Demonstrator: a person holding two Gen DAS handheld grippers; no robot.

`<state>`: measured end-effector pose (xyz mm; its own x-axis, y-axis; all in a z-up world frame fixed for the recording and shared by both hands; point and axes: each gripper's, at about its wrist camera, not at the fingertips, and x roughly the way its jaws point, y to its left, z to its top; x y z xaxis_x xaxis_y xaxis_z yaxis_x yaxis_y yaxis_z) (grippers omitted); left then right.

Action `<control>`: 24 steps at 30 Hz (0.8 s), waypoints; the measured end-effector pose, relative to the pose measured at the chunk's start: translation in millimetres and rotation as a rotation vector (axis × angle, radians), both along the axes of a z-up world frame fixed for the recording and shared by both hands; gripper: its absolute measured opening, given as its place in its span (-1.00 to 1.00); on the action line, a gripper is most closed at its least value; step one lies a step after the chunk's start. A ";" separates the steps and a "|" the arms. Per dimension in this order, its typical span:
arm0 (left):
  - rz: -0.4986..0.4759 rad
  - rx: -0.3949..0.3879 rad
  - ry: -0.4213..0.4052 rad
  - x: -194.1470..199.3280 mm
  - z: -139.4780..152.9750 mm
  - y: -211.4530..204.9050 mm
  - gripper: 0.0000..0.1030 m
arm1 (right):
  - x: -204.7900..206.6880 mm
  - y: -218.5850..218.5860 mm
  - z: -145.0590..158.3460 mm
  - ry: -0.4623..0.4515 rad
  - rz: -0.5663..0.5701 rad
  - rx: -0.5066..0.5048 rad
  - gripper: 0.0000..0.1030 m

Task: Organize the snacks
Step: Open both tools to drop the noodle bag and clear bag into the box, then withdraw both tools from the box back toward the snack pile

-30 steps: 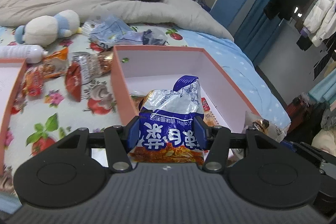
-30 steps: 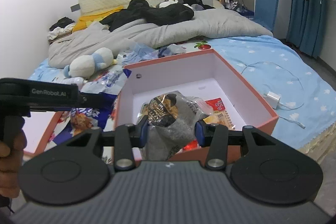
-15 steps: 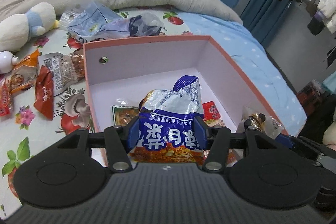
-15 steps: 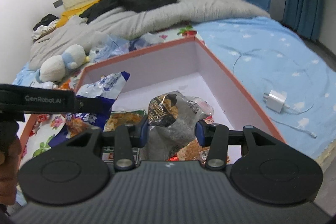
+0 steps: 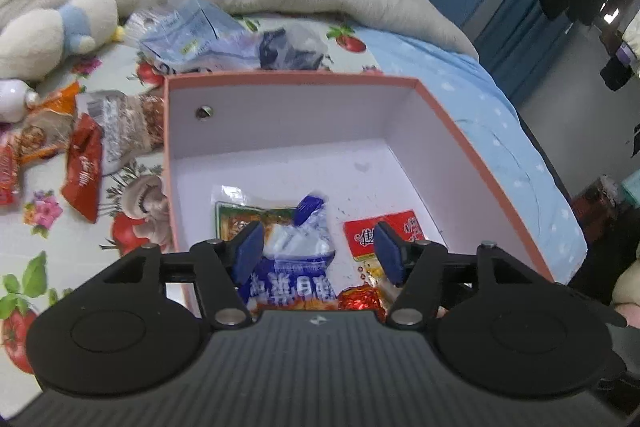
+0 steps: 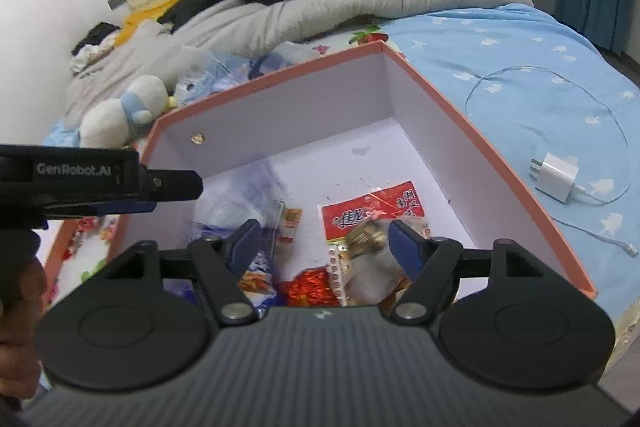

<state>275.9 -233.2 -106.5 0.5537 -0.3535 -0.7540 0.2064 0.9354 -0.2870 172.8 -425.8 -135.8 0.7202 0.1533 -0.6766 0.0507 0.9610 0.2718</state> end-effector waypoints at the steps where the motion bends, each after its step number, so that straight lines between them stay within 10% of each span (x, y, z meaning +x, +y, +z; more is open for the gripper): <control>1: 0.004 0.006 -0.010 -4.6 4.1 0.6 0.29 | -3.8 0.8 2.6 -0.006 0.008 0.003 0.40; 24: 0.160 0.025 -0.150 -165.3 77.8 61.6 0.31 | -101.7 48.7 69.7 -0.190 0.165 0.050 0.41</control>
<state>110.5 -171.5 -28.7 0.7076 -0.2346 -0.6665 0.0938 0.9661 -0.2405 71.1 -377.1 -66.2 0.7962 0.3087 -0.5204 -0.1617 0.9373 0.3086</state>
